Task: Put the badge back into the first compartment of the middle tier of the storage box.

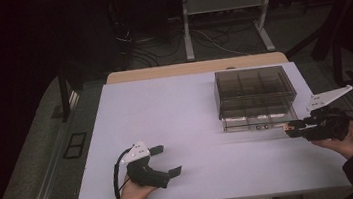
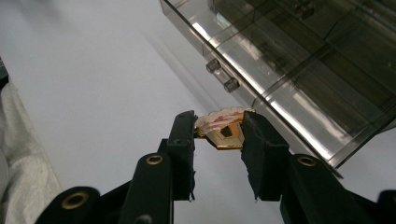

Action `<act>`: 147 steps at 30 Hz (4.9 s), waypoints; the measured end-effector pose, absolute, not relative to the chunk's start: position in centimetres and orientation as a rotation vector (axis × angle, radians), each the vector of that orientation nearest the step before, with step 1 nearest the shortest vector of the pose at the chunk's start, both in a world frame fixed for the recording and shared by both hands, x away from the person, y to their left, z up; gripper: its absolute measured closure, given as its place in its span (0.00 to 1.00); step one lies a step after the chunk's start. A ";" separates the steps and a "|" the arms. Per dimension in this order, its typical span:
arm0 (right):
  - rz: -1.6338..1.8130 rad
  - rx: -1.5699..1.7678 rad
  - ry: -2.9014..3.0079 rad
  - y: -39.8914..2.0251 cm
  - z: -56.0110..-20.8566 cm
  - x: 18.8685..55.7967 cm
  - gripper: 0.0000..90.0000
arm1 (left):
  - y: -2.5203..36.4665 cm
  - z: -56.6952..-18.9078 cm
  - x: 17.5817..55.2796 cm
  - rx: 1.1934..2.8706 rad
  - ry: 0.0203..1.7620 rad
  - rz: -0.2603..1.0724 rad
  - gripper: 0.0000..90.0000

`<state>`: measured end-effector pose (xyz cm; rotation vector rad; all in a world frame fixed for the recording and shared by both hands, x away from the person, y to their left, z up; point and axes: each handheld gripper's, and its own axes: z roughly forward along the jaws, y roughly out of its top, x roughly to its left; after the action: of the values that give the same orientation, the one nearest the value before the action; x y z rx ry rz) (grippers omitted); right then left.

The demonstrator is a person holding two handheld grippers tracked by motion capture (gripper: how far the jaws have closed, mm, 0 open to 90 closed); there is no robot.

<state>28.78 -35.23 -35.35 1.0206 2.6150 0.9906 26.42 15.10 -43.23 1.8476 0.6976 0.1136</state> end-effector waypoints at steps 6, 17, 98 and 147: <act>1.011 1.002 2.608 -34.9 -34.3 29.3 0.72 | 15.1 -43.2 26.4 1.848 0.697 0.114 0.00; 1.032 0.985 2.631 -34.1 -33.6 30.5 0.72 | 15.1 -43.2 26.4 1.848 0.697 0.113 0.00; 1.055 0.898 2.727 -25.4 -36.1 38.0 0.72 | 15.1 -43.1 26.2 1.851 0.681 0.114 0.00; 1.055 0.896 2.763 -24.0 -38.6 39.2 0.57 | 15.1 -43.1 26.2 1.854 0.682 0.108 0.00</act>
<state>39.16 -23.99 -38.62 0.8963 2.7626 1.0547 26.19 15.15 -43.14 1.8542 0.6818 0.1083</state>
